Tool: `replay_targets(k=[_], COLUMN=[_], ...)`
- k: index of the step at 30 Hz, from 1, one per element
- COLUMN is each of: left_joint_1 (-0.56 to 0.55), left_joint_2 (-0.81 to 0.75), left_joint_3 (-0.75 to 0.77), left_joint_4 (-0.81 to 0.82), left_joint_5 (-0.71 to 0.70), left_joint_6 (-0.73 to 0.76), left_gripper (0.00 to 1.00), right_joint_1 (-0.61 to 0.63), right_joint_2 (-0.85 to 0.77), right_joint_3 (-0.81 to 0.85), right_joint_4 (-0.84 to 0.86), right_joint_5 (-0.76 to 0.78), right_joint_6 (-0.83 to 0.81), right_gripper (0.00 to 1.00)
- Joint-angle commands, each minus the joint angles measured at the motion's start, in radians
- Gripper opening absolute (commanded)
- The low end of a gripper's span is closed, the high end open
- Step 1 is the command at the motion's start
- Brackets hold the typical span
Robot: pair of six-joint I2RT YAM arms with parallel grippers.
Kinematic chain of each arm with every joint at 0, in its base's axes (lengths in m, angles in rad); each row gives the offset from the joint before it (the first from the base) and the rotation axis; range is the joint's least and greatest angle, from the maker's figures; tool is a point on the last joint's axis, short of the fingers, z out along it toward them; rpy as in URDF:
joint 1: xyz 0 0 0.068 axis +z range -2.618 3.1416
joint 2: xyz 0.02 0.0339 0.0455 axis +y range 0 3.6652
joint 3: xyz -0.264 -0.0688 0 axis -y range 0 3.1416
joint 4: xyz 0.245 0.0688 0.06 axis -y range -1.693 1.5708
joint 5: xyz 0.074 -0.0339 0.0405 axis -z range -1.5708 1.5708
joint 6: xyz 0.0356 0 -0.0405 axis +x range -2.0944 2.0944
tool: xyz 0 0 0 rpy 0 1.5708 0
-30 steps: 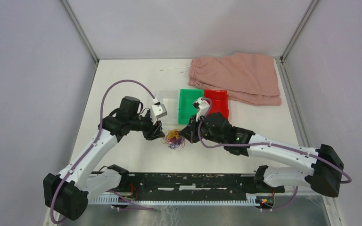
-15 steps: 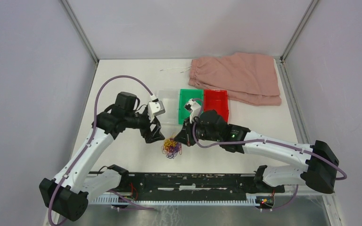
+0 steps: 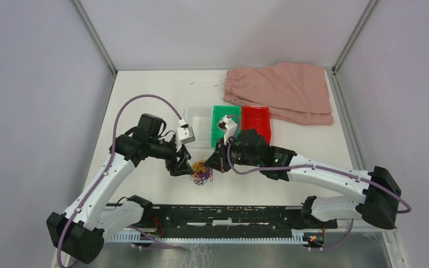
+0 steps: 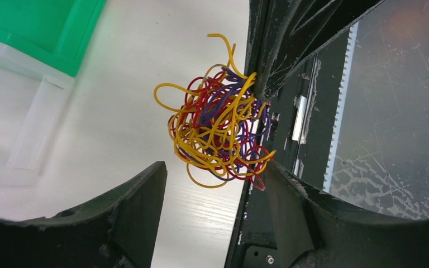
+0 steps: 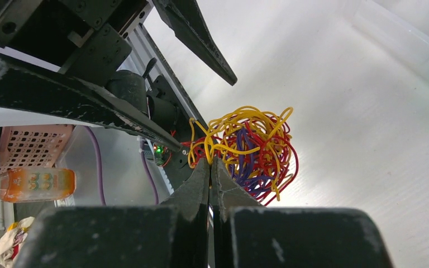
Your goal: Untangle the cables
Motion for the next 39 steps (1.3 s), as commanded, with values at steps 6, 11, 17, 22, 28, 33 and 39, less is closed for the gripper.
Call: replay_targets(k=[6, 11, 17, 22, 28, 33, 39], left_joint_1=[0.001, 0.000, 0.001, 0.000, -0.001, -0.001, 0.000], left_joint_2=[-0.010, -0.011, -0.039, -0.075, -0.128, -0.224, -0.436], left_joint_3=[-0.048, -0.056, -0.037, -0.015, 0.010, 0.009, -0.086], left_joint_4=[0.197, 0.234, 0.252, 0.291, 0.291, 0.290, 0.285], left_joint_5=[-0.010, -0.034, -0.279, -0.423, -0.425, -0.378, -0.188], left_joint_6=[-0.173, -0.208, -0.161, -0.138, -0.115, 0.021, 0.292], left_gripper=[0.47, 0.30, 0.04, 0.03, 0.03, 0.03, 0.03], right_joint_1=[0.008, 0.008, 0.008, 0.008, 0.007, 0.005, -0.026], right_joint_2=[-0.011, -0.015, -0.030, -0.013, -0.009, -0.068, -0.081], right_joint_3=[0.047, 0.041, 0.018, 0.009, 0.026, 0.054, 0.159], right_joint_4=[0.070, 0.061, 0.050, 0.040, -0.026, -0.109, -0.157], right_joint_5=[0.014, 0.032, 0.062, 0.064, 0.069, 0.088, 0.129], right_joint_6=[0.039, 0.045, 0.057, 0.078, 0.078, 0.067, 0.040], right_gripper=[0.00, 0.00, 0.00, 0.04, 0.29, 0.61, 0.74])
